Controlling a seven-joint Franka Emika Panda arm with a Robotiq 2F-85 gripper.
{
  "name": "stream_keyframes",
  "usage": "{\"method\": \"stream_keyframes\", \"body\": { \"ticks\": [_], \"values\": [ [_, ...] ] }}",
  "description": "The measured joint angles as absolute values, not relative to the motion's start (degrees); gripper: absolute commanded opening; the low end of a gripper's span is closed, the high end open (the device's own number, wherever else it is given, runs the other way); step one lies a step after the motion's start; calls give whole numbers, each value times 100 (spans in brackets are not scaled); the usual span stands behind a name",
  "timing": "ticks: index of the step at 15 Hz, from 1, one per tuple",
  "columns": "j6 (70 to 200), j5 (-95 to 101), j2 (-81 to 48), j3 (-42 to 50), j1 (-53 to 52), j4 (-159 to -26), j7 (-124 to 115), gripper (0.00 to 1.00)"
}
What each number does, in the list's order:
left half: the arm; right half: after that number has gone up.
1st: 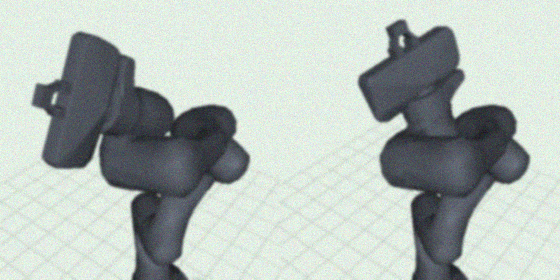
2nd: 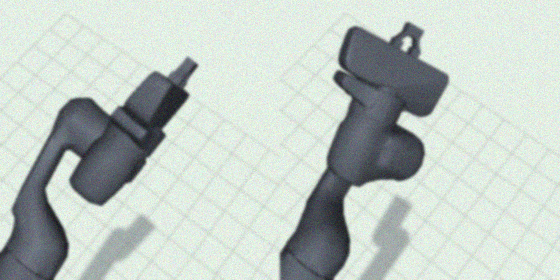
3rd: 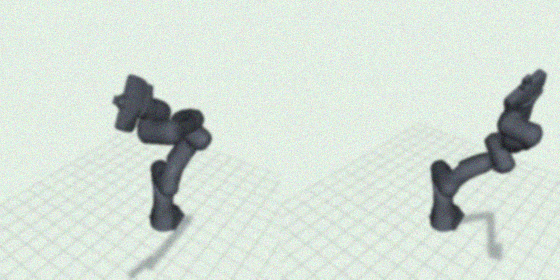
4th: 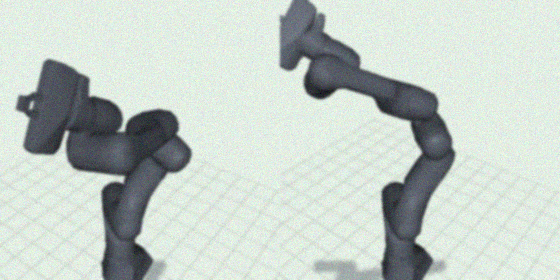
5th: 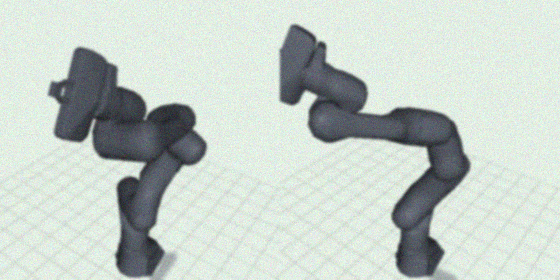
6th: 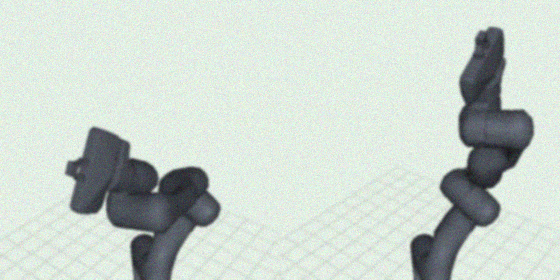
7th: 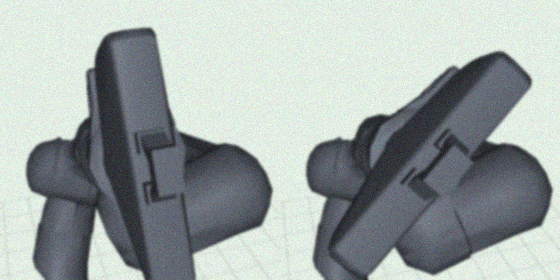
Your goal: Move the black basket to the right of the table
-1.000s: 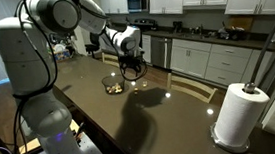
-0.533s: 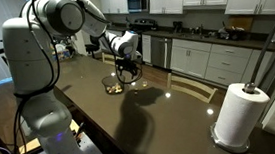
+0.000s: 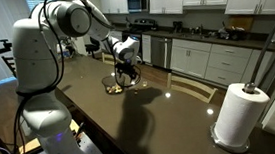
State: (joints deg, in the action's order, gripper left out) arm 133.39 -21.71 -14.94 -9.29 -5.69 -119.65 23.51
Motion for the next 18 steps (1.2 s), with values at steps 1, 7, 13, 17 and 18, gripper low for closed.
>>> {"method": "stream_keyframes", "body": {
  "ticks": [1, 7, 13, 17, 18],
  "values": [
    [13340, -2228, -1597, -990, -569, -11919, 2351, 100],
    [13399, -2240, -2097, -1281, -616, -11703, 2351, 100],
    [13935, -1675, -2449, -1280, -681, -11702, 2292, 53],
    [14017, -1399, -2513, -1276, -681, -11699, 2177, 27],
    [14017, -1374, -2513, -1276, -681, -11696, 2149, 20]
  ]
}}
